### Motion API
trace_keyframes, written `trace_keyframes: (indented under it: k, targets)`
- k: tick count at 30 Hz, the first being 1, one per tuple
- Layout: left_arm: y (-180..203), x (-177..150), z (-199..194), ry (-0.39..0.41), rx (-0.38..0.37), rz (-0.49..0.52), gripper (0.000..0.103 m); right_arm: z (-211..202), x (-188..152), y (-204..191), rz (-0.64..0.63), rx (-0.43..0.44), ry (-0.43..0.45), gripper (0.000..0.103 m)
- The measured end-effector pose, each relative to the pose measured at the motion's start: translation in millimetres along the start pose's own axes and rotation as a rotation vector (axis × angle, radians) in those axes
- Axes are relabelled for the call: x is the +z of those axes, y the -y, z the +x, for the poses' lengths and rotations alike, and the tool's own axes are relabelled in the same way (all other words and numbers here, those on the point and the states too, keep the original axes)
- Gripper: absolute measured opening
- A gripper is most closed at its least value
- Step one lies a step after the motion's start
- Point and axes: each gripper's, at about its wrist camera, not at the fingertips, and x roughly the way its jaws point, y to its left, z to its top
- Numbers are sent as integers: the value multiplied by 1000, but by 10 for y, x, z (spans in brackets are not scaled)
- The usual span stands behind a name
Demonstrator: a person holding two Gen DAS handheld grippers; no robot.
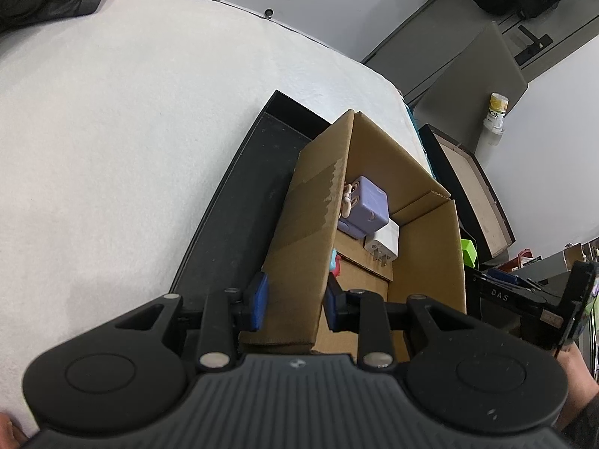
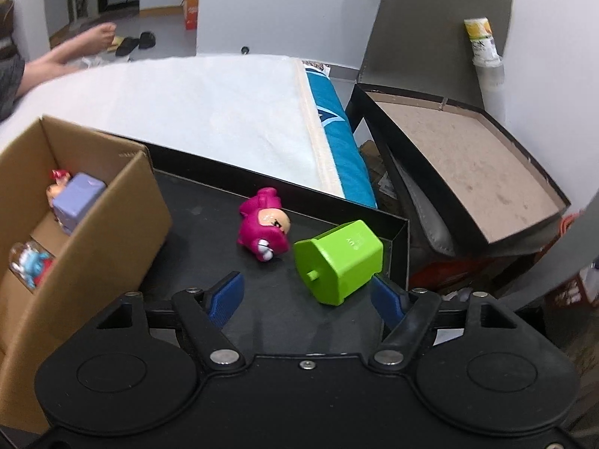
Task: Organize rigid objects
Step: 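Move the right gripper to the green hexagonal box, then grasp the green hexagonal box with the right gripper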
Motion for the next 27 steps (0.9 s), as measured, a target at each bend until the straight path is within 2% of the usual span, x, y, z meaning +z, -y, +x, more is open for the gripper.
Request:
trace_keyframes:
  k: [8,18,20,21,22,27]
  targets:
    - [27,8,16,0,9,8,28,177,93,146,-28,-33,2,71]
    - [36,11,47,-2,15,19,28,478,175,232,-53,-42,-43,73]
    - [37,13,54,-3,15,20,28,537,173,228,-58,-42,-53,70]
    - [37,14,57,-4,14,19,28,555,169,228,-58,-36,-55,63]
    - [37,16,59,-5,14,19,28,563,166,231,-52,-20,-58,60]
    - [35,30,72,-9,13,14,28,513,139,183,-52,-21,-67,60]
